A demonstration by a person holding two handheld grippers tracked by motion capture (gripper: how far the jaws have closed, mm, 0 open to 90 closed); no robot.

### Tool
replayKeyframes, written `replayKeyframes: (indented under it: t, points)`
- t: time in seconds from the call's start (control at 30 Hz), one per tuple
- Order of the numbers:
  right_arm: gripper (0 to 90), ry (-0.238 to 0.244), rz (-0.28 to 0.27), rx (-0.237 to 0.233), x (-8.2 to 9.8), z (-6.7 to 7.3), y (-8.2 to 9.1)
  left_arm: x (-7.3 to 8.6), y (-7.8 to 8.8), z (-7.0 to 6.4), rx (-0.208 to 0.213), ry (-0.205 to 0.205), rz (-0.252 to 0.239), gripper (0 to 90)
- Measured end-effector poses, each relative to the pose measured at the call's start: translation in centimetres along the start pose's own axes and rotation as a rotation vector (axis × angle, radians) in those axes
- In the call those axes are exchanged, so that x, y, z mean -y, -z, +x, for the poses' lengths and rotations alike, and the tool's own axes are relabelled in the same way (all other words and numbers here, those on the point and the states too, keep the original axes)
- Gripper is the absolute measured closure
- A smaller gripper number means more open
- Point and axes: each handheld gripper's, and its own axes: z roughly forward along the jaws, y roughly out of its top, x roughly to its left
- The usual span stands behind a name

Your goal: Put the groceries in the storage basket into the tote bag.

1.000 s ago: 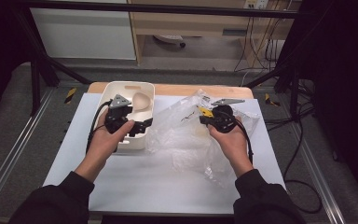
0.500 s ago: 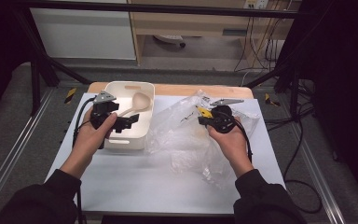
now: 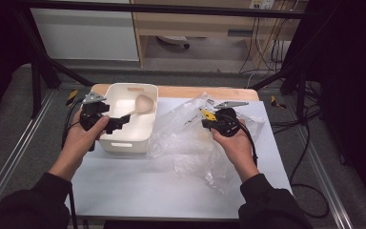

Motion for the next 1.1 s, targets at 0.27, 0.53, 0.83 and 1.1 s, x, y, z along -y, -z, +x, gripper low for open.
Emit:
replayKeyframes:
  t: [0.27, 0.53, 0.83, 1.1]
  points:
    - [90.0, 0.009, 0.008, -0.011, 0.3, 0.1, 0.0, 0.9, 0.1, 1.3, 0.006, -0.009, 0.020, 10.6]
    - [90.0, 0.006, 0.011, -0.011, 0.4, 0.0, -0.2, 1.5, -0.8, 2.8, -0.009, 0.008, 0.045, 17.2]
    - [90.0, -0.004, 0.014, -0.012, 0.5, -0.2, -0.4, 1.9, -2.2, 3.9, -0.005, 0.012, 0.092, 29.9]
    - [90.0, -0.009, 0.007, -0.007, 0.6, -0.7, -0.1, 2.2, -2.8, 4.4, -0.028, 0.004, 0.130, 36.8]
